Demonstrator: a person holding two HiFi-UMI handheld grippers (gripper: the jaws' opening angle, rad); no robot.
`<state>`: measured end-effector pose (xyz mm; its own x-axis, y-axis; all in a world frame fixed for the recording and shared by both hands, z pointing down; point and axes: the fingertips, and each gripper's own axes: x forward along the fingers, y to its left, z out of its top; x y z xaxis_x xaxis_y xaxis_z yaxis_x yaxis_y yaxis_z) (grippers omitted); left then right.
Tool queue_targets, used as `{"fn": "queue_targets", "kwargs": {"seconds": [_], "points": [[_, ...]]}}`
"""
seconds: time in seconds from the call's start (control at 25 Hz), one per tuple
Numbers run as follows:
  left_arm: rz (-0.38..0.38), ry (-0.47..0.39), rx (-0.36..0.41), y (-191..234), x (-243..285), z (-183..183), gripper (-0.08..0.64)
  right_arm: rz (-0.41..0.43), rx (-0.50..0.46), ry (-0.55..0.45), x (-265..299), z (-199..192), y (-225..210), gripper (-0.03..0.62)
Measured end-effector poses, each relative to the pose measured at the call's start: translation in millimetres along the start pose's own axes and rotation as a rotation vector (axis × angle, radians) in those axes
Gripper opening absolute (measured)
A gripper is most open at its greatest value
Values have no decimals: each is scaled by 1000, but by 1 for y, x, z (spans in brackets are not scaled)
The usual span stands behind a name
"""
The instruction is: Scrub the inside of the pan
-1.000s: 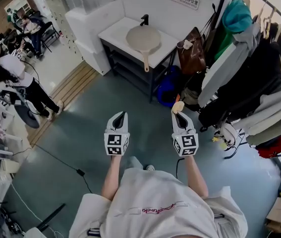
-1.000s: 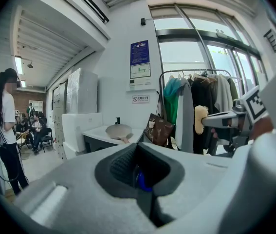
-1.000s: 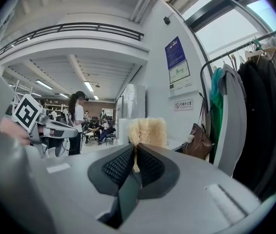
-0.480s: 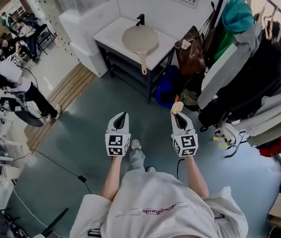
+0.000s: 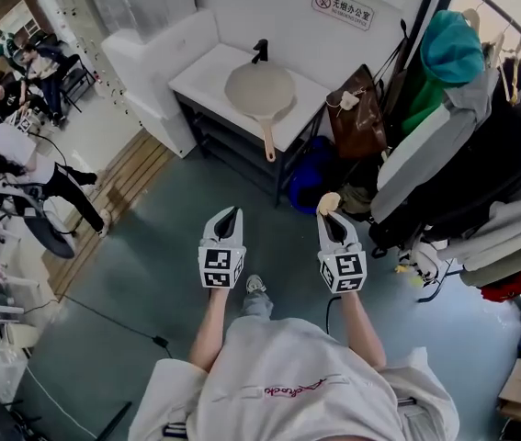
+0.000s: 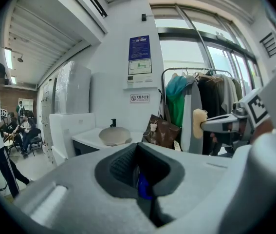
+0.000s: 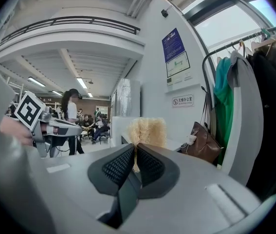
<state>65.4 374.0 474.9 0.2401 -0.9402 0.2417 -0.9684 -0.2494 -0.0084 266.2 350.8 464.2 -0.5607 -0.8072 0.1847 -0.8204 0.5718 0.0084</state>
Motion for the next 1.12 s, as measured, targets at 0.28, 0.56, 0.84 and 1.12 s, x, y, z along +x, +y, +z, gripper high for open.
{"fn": "queue_targets", "kwargs": {"seconds": [0.28, 0.56, 0.84, 1.12], "points": [[-16, 8, -4, 45, 37, 16, 0, -9, -1, 14, 53, 15, 4, 23], [-47, 3, -2, 82, 74, 31, 0, -43, -8, 21, 97, 29, 1, 23], [-73, -12, -6, 111, 103, 37, 0, -59, -18, 16, 139, 39, 2, 23], [-79, -5, -14, 131, 117, 29, 0, -56, -32, 15, 167, 40, 8, 23]]}}
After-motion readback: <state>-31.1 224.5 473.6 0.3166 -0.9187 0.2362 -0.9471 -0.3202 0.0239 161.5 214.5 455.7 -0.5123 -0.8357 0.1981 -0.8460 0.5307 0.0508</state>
